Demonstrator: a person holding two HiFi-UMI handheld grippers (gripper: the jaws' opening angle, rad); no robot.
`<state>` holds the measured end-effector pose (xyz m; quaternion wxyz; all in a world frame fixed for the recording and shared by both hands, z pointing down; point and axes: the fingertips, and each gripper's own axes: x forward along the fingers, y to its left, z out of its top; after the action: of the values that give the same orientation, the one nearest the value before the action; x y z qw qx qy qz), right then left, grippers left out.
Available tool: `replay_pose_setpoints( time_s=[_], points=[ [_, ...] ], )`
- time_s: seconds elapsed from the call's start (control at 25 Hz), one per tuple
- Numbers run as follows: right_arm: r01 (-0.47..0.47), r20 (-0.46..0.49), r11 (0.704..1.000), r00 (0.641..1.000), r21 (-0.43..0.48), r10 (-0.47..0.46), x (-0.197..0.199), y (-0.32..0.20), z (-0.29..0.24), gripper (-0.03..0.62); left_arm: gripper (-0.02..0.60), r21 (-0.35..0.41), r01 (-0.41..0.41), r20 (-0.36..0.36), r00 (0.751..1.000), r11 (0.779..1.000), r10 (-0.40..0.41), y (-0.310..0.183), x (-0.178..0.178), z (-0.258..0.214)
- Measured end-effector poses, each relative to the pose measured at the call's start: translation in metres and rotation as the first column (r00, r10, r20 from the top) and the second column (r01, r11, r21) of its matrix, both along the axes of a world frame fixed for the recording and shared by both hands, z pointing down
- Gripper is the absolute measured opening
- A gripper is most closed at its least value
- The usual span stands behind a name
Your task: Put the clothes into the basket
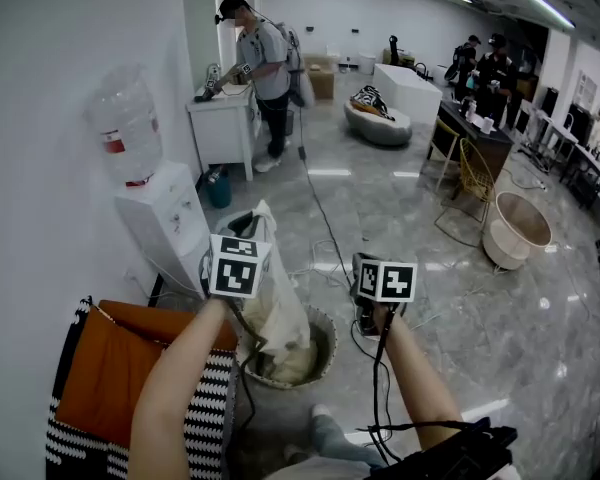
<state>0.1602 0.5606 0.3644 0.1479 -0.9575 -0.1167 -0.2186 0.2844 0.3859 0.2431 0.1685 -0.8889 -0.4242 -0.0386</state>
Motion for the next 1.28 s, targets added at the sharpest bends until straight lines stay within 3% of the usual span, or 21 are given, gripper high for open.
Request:
replay_pose_setpoints(
  time_s=[0.2, 0.56, 0.72, 1.08, 1.16, 1.28],
  points=[
    [-0.001, 0.060, 1.000, 0.998, 0.021, 0.000, 0.020, 0.012, 0.037, 0.003, 0.034, -0.001, 0.003, 0.102, 0.995, 1.000, -0.003, 0.005, 0.017, 0.067],
    [-0.010, 0.139, 0.996, 0.990, 0.086, -0.002, 0.051, 0.031, 0.104, 0.003, 0.034, 0.068, -0.003, 0.231, 0.973, 0.998, -0.013, 0.020, 0.026, 0.170],
    [-0.027, 0.180, 0.989, 0.984, 0.145, 0.000, 0.056, 0.036, 0.148, 0.003, 0.034, 0.119, 0.002, 0.321, 0.946, 0.993, -0.040, 0.021, 0.022, 0.227],
    [-0.060, 0.298, 0.976, 0.955, 0.207, -0.005, 0.051, 0.035, 0.241, 0.003, 0.034, 0.215, -0.010, 0.446, 0.891, 0.977, -0.089, 0.020, 0.020, 0.328],
    [-0.062, 0.324, 0.975, 0.946, 0.216, -0.012, 0.051, 0.034, 0.259, 0.003, 0.034, 0.227, -0.009, 0.482, 0.870, 0.974, -0.105, 0.019, 0.019, 0.351],
    [-0.064, 0.357, 0.971, 0.934, 0.229, -0.023, 0.053, 0.033, 0.281, 0.003, 0.034, 0.230, 0.005, 0.562, 0.816, 0.973, -0.137, 0.018, 0.014, 0.388]
  ],
)
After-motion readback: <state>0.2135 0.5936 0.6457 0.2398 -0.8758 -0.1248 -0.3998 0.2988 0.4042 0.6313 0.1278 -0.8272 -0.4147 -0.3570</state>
